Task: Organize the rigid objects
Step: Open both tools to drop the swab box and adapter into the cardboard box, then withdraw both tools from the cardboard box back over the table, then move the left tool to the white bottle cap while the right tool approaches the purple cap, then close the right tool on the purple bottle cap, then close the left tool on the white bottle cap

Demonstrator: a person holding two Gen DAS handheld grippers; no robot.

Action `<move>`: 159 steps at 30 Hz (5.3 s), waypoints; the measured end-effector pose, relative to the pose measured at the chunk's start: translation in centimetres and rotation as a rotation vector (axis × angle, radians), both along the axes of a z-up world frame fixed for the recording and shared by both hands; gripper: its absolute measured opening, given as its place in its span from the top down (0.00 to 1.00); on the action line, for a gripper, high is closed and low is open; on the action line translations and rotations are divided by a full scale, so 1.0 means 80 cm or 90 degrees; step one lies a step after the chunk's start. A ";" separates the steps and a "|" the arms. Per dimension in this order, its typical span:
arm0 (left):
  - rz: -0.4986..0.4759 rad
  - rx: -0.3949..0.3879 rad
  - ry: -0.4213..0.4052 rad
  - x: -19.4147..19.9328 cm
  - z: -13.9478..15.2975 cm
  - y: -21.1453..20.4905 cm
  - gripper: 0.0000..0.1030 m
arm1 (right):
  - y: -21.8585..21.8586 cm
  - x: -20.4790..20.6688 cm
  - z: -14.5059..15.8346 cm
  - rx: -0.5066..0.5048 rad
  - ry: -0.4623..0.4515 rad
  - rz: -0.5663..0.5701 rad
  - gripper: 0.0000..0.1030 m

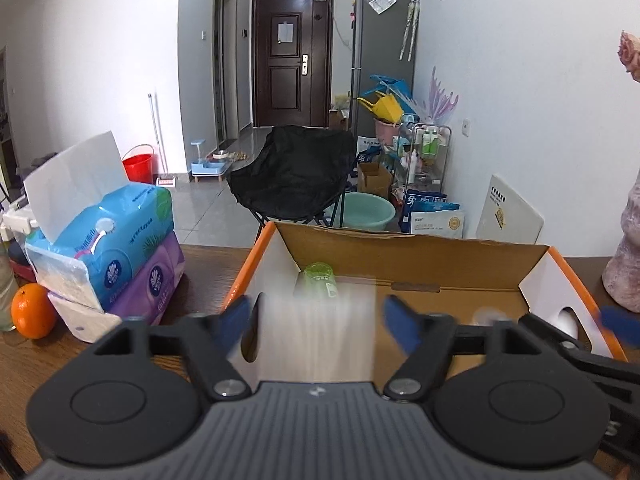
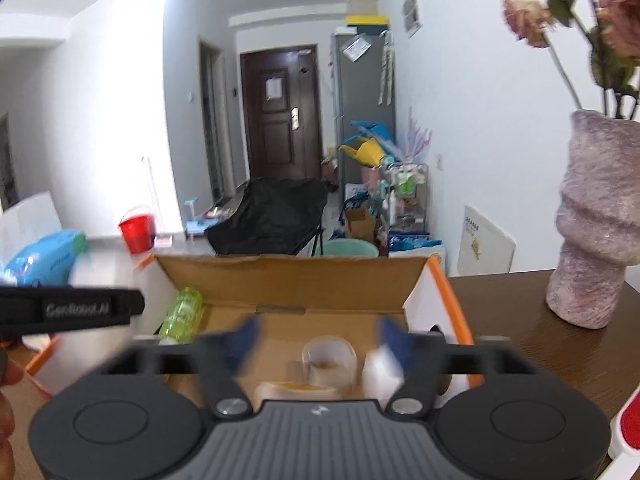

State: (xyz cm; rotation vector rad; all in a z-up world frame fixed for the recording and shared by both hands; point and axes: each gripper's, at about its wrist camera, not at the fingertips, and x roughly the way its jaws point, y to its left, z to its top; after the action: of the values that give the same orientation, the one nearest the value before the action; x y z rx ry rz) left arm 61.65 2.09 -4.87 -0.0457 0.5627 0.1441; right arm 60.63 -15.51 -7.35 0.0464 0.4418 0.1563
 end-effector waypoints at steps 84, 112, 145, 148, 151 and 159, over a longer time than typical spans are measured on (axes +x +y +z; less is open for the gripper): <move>0.012 0.016 0.007 -0.386 -0.016 0.094 0.00 | 0.027 -0.358 -0.024 -0.075 0.012 0.009 0.00; 0.028 -0.006 0.053 -0.381 -0.038 0.172 0.00 | 0.140 -0.347 -0.056 -0.132 0.110 0.135 0.00; 0.056 -0.031 0.100 -0.326 -0.072 0.206 0.00 | 0.134 -0.280 -0.056 -0.101 0.082 0.101 0.48; 0.054 -0.026 0.097 -0.321 -0.074 0.206 0.00 | 0.129 -0.275 -0.056 -0.099 0.080 0.097 0.48; 0.049 -0.022 0.100 -0.316 -0.076 0.206 0.00 | 0.124 -0.271 -0.055 -0.098 0.074 0.094 0.48; 0.024 -0.022 0.100 -0.303 -0.081 0.203 0.00 | 0.109 -0.263 -0.054 -0.095 0.066 0.083 0.48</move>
State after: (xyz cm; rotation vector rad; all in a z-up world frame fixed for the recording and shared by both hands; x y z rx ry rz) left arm 37.43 18.34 -11.33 -0.0784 0.7207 0.1751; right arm 39.58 -6.77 -11.67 -0.1223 0.5589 0.2498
